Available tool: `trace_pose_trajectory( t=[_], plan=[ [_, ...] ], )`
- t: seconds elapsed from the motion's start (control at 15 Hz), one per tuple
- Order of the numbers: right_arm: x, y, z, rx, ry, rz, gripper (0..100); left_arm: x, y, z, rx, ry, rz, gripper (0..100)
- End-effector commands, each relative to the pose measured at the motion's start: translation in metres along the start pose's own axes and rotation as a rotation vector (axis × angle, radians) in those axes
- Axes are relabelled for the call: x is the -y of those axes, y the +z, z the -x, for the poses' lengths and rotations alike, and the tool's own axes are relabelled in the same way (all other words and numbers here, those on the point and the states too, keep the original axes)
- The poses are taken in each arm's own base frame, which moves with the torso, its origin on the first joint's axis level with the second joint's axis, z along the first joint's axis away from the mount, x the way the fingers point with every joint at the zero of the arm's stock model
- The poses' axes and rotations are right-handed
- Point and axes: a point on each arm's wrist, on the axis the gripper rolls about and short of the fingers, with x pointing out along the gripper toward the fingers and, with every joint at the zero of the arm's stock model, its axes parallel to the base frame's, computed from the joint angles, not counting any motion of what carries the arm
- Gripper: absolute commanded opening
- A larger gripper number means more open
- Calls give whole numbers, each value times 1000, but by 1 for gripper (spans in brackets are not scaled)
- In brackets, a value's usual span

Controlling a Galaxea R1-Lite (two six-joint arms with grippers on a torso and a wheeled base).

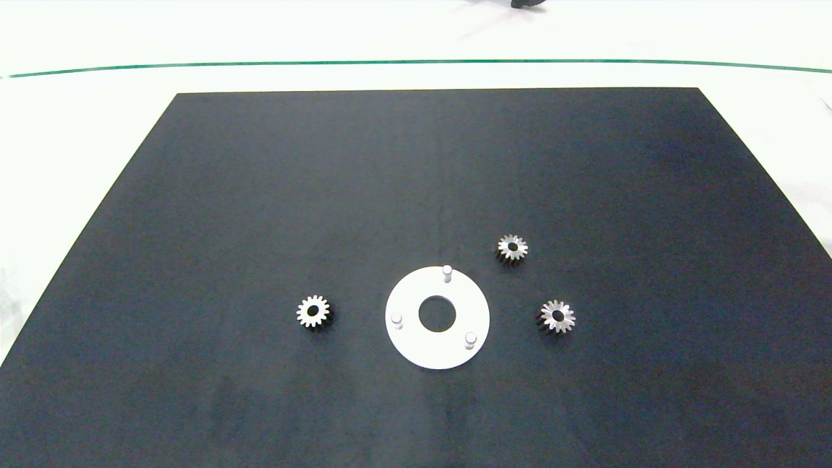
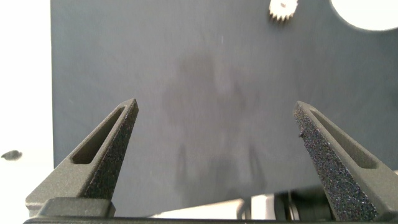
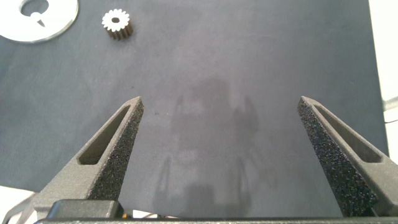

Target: Install three planetary gears onto the carrier pins

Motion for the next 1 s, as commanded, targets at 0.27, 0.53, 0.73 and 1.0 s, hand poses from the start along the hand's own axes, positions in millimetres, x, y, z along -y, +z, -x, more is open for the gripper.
trace_pose_trajectory(
  t=[0.27,0.53,0.73,1.0],
  plan=[
    [7,27,-61,-271,93,94,100,-16,56,-59,-112,-30,-83,100],
    [10,58,-104,-353,146,91,100,-26,88,-100,-237,-44,-29,100],
    [-3,62,-125,-392,298,118,100,-29,91,-114,-278,-29,-24,100],
    [-18,77,-169,-460,357,87,100,-29,90,-114,-284,1,-36,100]
  ],
)
